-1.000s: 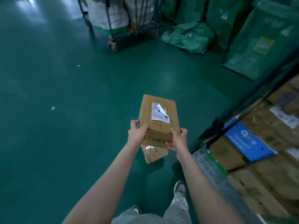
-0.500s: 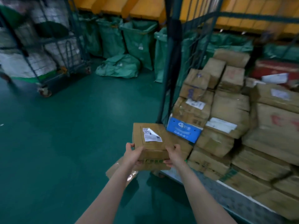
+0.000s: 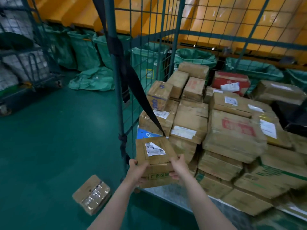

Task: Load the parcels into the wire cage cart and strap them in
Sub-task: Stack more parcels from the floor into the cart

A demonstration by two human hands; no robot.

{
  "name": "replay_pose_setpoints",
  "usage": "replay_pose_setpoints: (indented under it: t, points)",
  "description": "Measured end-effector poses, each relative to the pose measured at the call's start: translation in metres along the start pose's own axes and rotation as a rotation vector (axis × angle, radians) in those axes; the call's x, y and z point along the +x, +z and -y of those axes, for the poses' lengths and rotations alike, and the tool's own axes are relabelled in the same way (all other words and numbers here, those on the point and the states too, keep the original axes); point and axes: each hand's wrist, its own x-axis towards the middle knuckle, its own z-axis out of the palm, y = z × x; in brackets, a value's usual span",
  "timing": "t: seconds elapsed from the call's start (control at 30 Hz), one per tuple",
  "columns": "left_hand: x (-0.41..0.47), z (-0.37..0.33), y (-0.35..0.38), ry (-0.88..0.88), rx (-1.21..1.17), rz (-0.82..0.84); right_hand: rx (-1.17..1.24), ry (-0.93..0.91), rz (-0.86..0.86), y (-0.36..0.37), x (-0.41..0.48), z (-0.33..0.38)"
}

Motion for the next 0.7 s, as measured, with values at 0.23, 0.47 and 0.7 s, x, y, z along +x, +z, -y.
replay_pose_setpoints:
  t: [0.23, 0.47, 0.7]
  points:
    - [-0.012, -0.002, 0.081, -0.048, 0.028, 0.045, 0.057, 0.083, -0.050, -0.071, 0.009, -0.046]
    - [-0.007, -0.027, 0.134, 0.082, 0.018, 0.051, 0.190, 0.018, -0.131, -0.125, 0.016, -0.044]
    - [0.015, -0.080, 0.143, 0.178, 0.019, 0.042, 0.327, -0.072, -0.180, -0.139, 0.041, -0.008]
